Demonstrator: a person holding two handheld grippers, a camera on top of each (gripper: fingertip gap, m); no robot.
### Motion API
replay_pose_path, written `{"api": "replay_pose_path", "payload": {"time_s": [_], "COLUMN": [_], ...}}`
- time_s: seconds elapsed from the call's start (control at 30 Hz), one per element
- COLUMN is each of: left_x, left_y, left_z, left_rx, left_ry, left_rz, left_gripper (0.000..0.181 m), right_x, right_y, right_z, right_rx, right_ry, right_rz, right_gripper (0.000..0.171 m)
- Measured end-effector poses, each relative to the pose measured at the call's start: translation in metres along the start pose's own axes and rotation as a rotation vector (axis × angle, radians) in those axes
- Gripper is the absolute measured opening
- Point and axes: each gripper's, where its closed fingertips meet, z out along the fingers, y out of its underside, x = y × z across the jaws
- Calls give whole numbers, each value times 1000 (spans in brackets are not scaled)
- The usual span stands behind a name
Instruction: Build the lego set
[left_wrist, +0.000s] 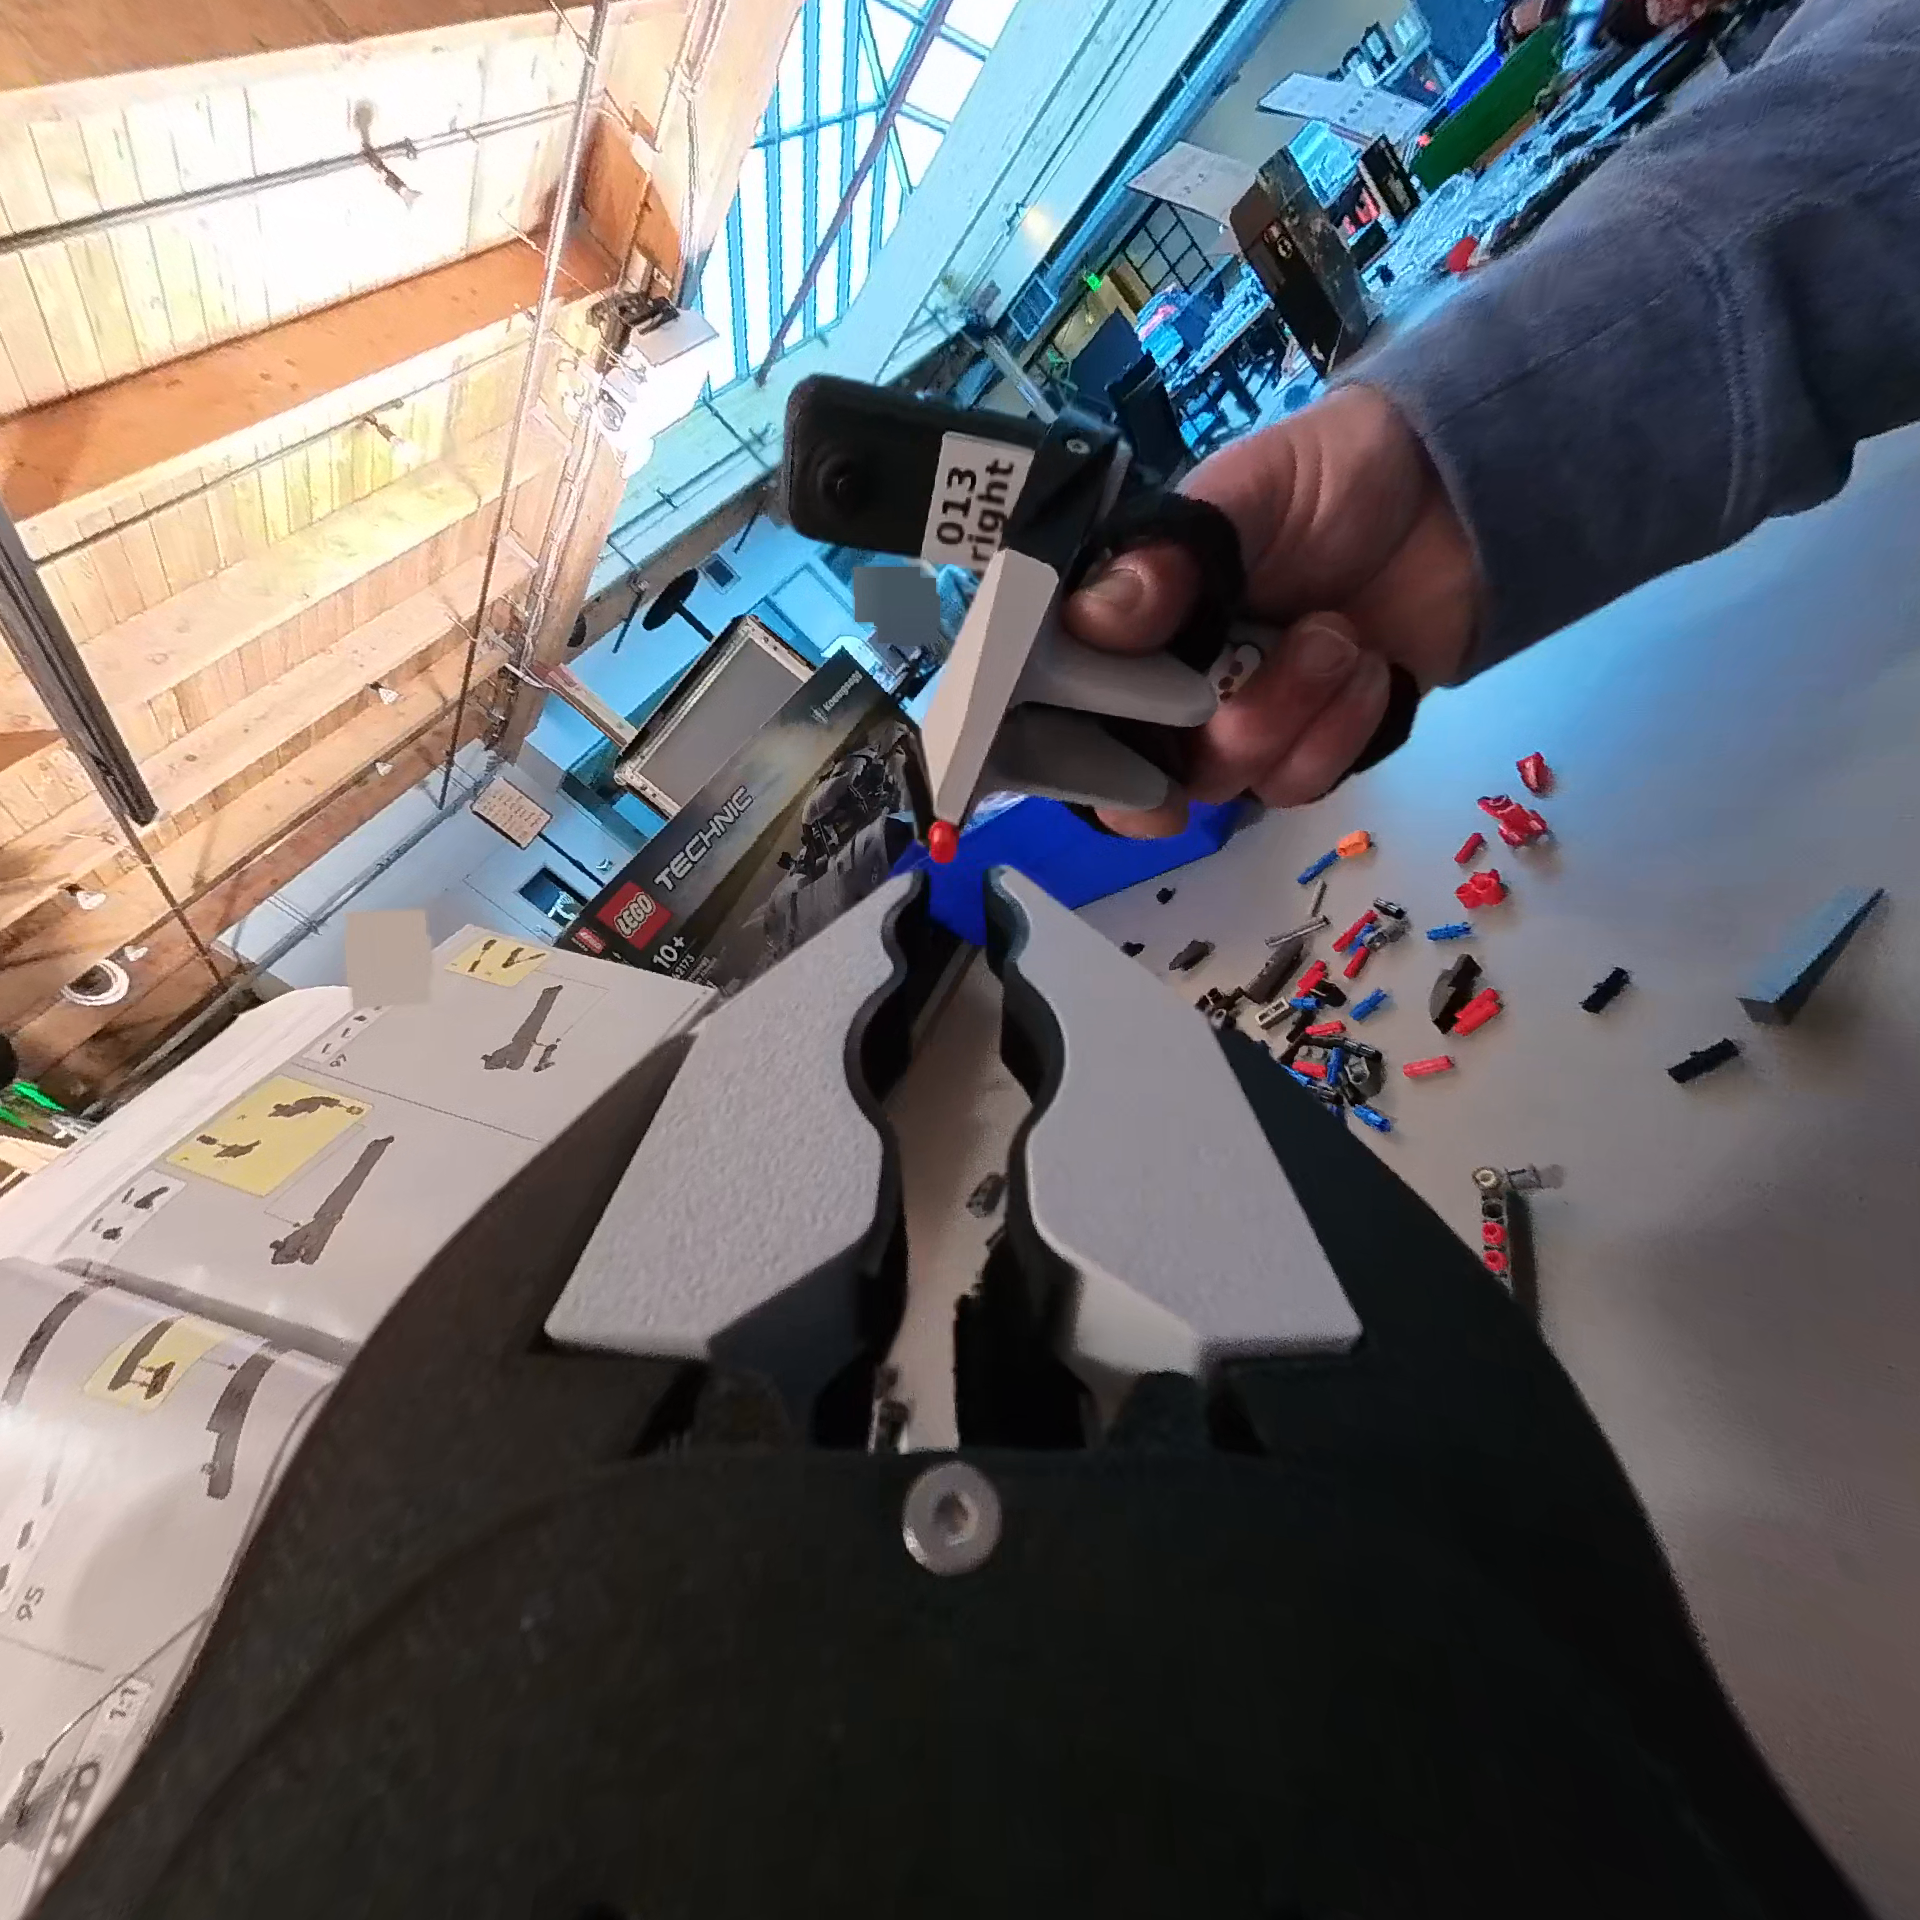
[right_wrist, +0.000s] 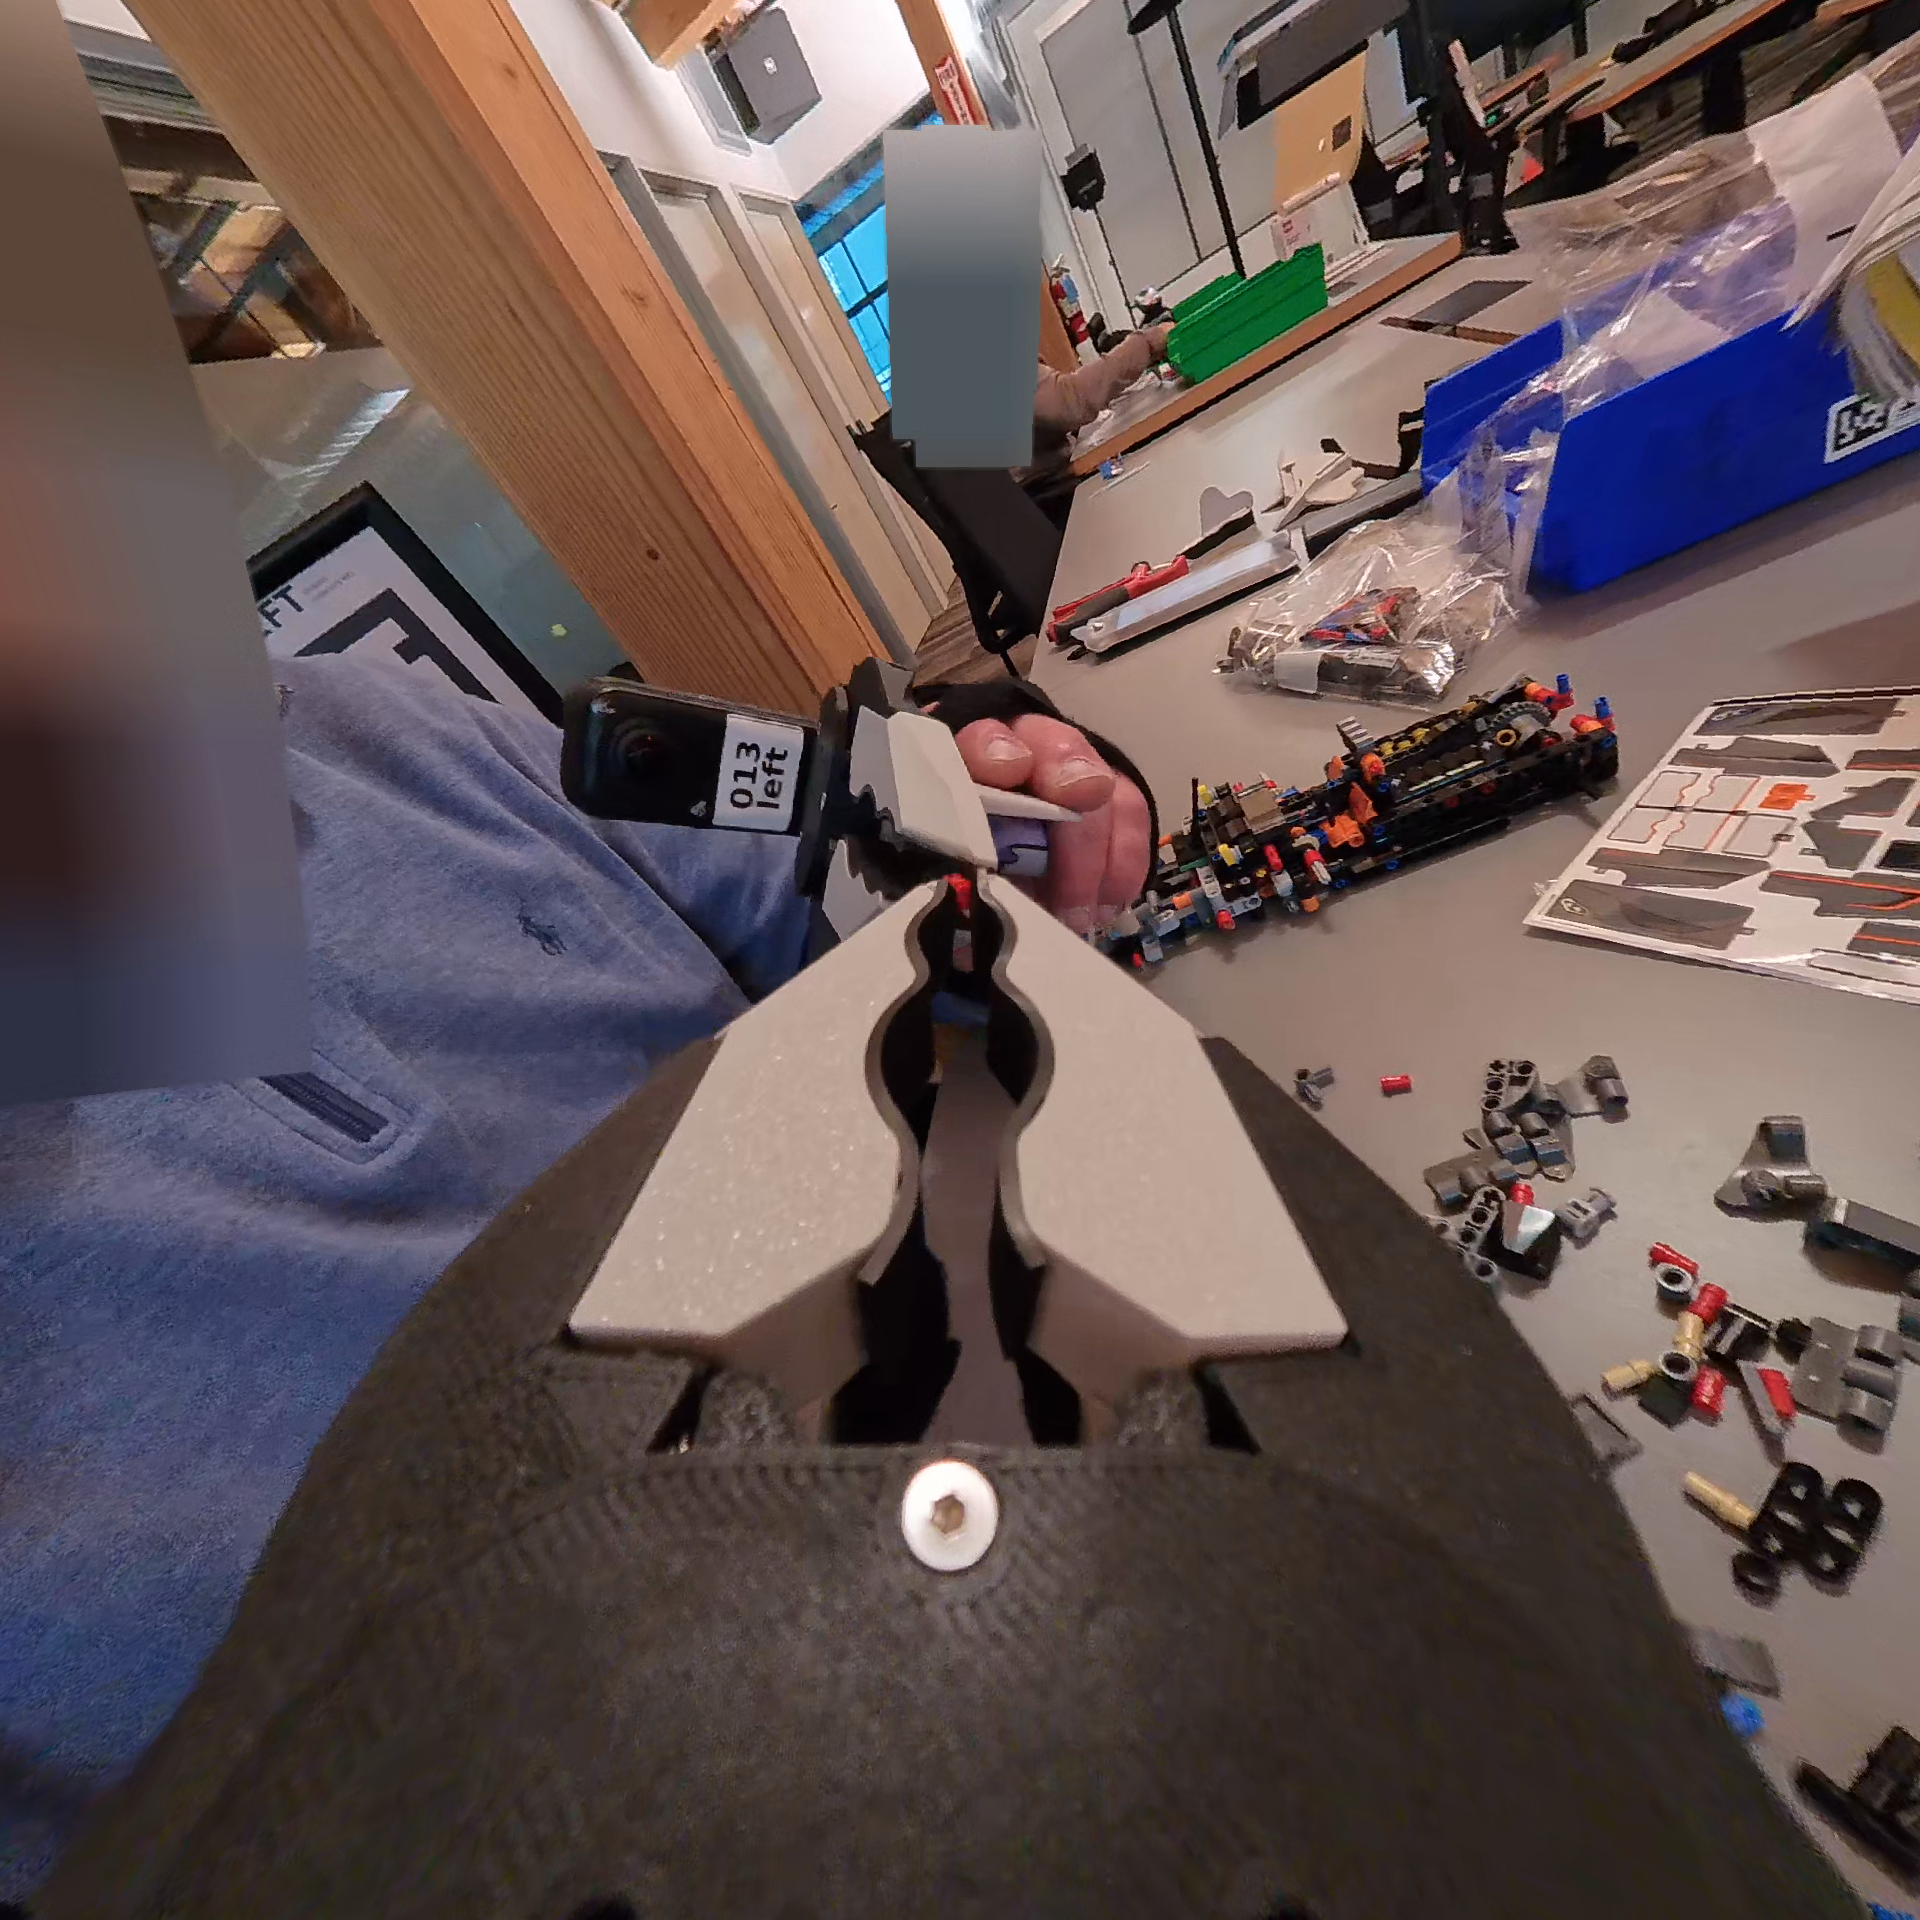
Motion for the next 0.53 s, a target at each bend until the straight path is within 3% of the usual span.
{"api": "replay_pose_path", "payload": {"time_s": [0.23,0.53], "left_x": [25,102], "left_y": [31,92], "left_z": [-1,-18], "left_rx": [-149,-428], "left_ry": [169,528], "left_rz": [-126,-314], "left_gripper": [15,18], "right_x": [17,50], "right_y": [29,126], "right_z": [-18,-24], "right_rx": [-169,-653], "right_ry": [183,470], "right_rz": [-123,-402], "right_gripper": [0,0]}}
